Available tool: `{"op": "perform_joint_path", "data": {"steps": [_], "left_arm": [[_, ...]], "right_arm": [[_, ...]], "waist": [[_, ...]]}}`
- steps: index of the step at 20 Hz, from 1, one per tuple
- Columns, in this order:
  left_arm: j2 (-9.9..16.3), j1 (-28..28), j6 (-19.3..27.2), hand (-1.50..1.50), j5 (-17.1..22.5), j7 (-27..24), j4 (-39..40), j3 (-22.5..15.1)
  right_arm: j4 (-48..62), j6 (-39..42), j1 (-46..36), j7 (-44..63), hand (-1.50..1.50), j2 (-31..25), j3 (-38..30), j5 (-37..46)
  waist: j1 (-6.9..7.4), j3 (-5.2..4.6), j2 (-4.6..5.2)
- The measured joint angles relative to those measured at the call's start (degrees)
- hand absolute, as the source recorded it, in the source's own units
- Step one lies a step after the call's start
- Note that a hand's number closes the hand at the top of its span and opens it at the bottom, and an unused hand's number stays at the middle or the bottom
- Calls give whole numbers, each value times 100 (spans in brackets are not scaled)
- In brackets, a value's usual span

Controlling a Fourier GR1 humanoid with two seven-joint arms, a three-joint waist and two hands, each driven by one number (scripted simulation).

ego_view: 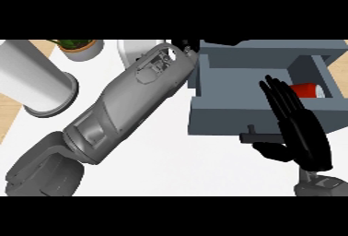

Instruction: Pick up the can, place it into the drawer and close the drawer

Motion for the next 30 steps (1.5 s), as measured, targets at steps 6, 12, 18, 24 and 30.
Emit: {"op": "perform_joint_path", "data": {"steps": [6,12,18,24,30], "left_arm": [[613,239,-62,-150,-235,591,-730,-87],[1194,561,-168,-150,-410,1005,-1461,-115],[1621,903,-153,-150,-542,1411,-2204,-186],[1933,1303,-99,-150,-666,1686,-2847,-249],[2264,1664,-142,-150,-763,1875,-3343,-202]], "right_arm": [[1175,-813,-444,-181,-150,307,-133,314],[2378,-1381,-1201,-411,-150,337,-435,503],[3507,-2013,-1871,-477,-150,322,-652,900],[4727,-2697,-2675,-523,-150,289,-975,1133],[5957,-3285,-3556,-495,-150,277,-1318,1224]], "waist": [[78,-17,-38],[143,-93,-99],[213,-118,-116],[279,-104,-80],[281,-65,-15]]}}
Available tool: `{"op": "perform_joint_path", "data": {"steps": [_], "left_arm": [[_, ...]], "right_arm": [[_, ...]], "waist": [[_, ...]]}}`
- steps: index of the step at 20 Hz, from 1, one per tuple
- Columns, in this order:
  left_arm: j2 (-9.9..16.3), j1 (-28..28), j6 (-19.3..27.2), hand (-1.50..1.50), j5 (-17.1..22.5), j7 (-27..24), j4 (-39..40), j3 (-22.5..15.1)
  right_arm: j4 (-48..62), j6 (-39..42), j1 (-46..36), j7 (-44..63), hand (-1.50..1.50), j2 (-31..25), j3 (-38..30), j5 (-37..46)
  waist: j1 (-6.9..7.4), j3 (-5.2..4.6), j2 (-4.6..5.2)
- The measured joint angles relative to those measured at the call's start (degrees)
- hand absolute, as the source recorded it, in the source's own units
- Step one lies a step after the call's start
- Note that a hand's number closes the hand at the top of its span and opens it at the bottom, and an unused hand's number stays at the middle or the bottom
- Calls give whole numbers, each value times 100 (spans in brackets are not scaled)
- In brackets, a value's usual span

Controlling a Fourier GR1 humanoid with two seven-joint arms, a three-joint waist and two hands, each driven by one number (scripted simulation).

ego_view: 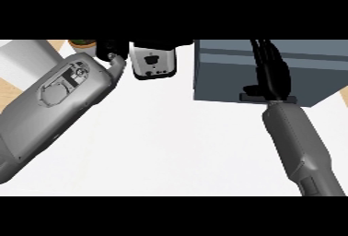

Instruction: Pick up the can, place it into the drawer and close the drawer

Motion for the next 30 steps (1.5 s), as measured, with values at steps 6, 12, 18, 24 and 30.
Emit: {"op": "perform_joint_path", "data": {"steps": [6,12,18,24,30], "left_arm": [[161,489,-63,-150,-86,-27,-437,54],[319,927,-80,-150,-205,-42,-892,63],[447,1233,-175,-150,-264,-85,-1156,137],[514,1472,-263,-150,-321,-128,-1399,165],[557,1717,-280,-150,-370,-244,-1531,223]], "right_arm": [[1116,-543,-746,-71,-150,-55,-283,28],[1859,-687,-1355,-1,-150,-157,-417,115],[2392,-655,-1769,63,-150,-247,-507,175],[2741,-512,-2071,43,-150,-316,-574,209],[2697,-414,-2092,-746,-150,-268,-1020,-314]], "waist": [[41,28,61],[58,46,88],[66,59,129],[79,75,167],[39,77,177]]}}
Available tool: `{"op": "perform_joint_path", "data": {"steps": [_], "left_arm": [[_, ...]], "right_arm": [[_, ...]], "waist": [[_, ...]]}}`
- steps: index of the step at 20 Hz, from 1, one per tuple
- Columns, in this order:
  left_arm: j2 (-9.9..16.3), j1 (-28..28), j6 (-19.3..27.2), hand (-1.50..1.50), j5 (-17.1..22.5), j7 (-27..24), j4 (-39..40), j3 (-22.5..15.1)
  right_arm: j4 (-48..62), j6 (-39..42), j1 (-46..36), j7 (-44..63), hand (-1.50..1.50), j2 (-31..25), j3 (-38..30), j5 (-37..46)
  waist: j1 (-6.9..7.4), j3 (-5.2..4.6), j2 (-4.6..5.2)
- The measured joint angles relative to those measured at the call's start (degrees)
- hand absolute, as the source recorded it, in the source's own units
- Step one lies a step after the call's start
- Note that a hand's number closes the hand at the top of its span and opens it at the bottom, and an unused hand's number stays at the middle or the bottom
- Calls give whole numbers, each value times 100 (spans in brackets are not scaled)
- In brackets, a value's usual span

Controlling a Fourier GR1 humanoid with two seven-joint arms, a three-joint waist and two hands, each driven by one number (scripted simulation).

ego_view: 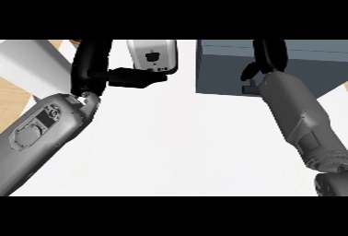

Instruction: Pick up the can, place it into the drawer and close the drawer

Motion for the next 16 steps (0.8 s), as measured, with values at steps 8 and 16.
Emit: {"op": "perform_joint_path", "data": {"steps": [8,16], "left_arm": [[36,301,35,-150,-61,-78,-149,50],[112,589,32,-150,-117,-117,-292,172]], "right_arm": [[-161,488,-135,-946,-150,259,-840,-1014],[-255,1224,-382,-1444,-150,540,-1750,-2157]], "waist": [[-67,19,-5],[-131,26,-28]]}}
